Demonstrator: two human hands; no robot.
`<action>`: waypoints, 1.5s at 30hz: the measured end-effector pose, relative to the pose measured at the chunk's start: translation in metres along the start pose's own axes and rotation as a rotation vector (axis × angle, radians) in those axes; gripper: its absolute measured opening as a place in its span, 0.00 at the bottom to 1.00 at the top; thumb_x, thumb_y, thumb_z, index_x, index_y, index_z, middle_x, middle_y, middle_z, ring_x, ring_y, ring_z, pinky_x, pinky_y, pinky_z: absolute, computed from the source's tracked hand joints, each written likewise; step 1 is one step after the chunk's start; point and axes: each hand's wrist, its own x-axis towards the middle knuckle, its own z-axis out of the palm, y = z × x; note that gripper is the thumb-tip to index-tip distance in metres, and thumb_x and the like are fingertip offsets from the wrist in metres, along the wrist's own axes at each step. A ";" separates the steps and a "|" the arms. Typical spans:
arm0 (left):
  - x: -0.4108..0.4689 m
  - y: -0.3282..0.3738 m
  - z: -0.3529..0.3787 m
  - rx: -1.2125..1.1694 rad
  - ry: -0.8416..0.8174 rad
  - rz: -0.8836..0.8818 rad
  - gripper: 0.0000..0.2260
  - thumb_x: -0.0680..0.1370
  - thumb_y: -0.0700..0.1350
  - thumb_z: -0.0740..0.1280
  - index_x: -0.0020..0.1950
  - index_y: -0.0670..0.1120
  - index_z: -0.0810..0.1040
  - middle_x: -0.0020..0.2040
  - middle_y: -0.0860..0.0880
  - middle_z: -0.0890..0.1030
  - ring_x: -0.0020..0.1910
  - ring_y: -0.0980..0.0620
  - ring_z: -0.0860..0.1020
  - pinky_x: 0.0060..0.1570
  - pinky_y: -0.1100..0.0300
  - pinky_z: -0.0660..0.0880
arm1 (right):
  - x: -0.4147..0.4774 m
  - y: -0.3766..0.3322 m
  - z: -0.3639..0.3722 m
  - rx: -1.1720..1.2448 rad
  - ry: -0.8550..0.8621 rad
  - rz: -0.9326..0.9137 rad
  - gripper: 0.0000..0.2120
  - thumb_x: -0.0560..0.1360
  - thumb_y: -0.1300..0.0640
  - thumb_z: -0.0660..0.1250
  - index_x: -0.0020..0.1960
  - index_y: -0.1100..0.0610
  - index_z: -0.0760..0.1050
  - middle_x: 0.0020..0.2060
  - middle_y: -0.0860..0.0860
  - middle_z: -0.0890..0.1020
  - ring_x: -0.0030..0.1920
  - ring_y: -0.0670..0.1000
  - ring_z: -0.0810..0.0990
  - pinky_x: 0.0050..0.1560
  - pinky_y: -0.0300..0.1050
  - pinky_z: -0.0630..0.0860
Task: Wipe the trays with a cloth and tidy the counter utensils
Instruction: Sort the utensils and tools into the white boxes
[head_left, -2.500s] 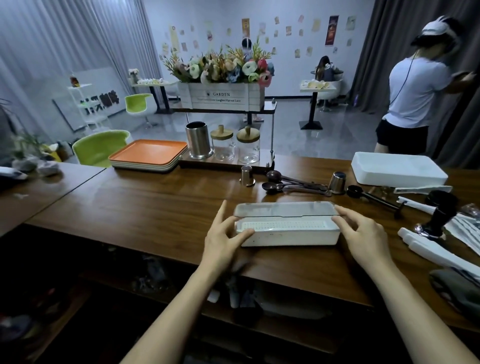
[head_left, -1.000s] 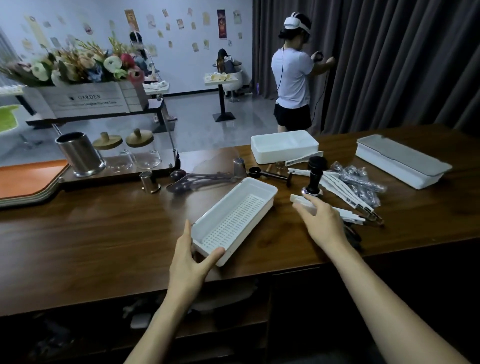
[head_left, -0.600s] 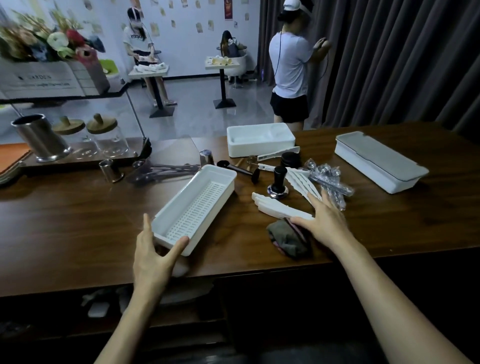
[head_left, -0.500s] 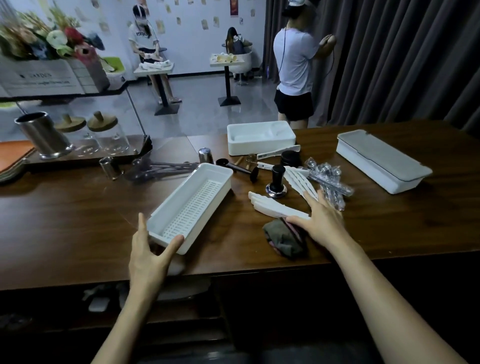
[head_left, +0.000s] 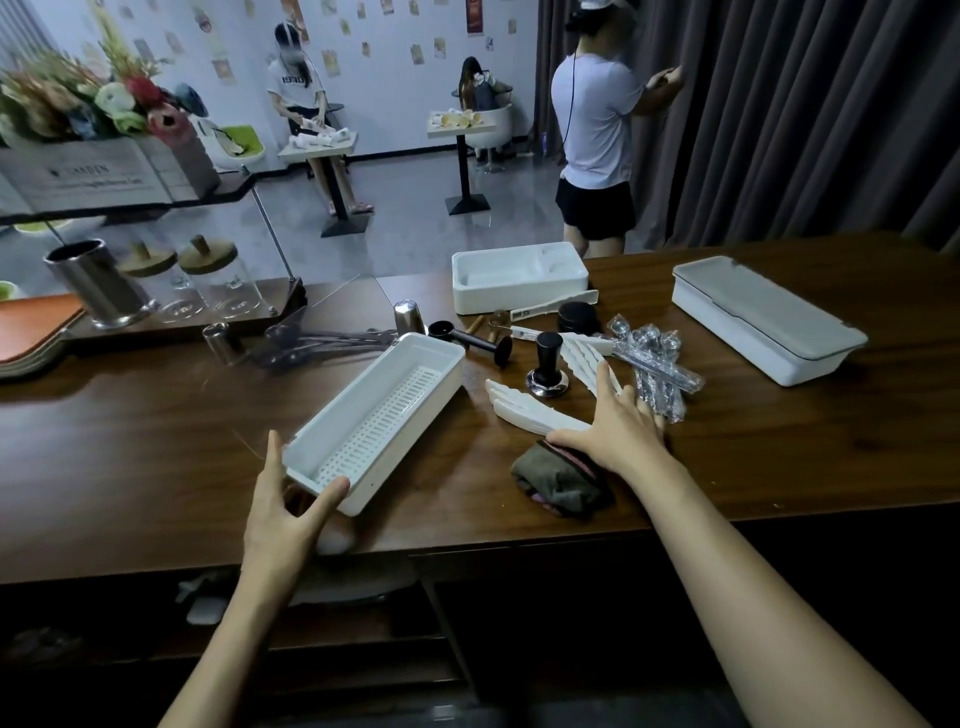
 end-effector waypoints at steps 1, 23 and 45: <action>0.000 0.001 -0.001 -0.005 -0.001 0.000 0.49 0.66 0.69 0.74 0.81 0.67 0.51 0.80 0.59 0.62 0.73 0.57 0.68 0.70 0.54 0.66 | 0.000 -0.001 -0.001 -0.002 0.002 -0.002 0.62 0.65 0.25 0.69 0.80 0.47 0.34 0.78 0.62 0.56 0.75 0.65 0.60 0.72 0.63 0.57; 0.011 -0.003 -0.017 -0.099 -0.135 0.025 0.47 0.69 0.57 0.76 0.82 0.65 0.53 0.76 0.53 0.71 0.70 0.58 0.72 0.67 0.58 0.67 | -0.048 -0.004 -0.032 0.193 0.213 -0.063 0.45 0.73 0.40 0.72 0.81 0.52 0.54 0.74 0.52 0.65 0.74 0.55 0.62 0.72 0.54 0.62; 0.023 -0.011 -0.040 -0.257 -0.314 -0.036 0.49 0.69 0.50 0.81 0.82 0.64 0.55 0.71 0.65 0.70 0.65 0.74 0.71 0.61 0.74 0.70 | -0.061 -0.158 -0.015 0.321 0.018 -0.619 0.19 0.76 0.48 0.70 0.66 0.41 0.76 0.58 0.37 0.77 0.63 0.47 0.71 0.65 0.49 0.67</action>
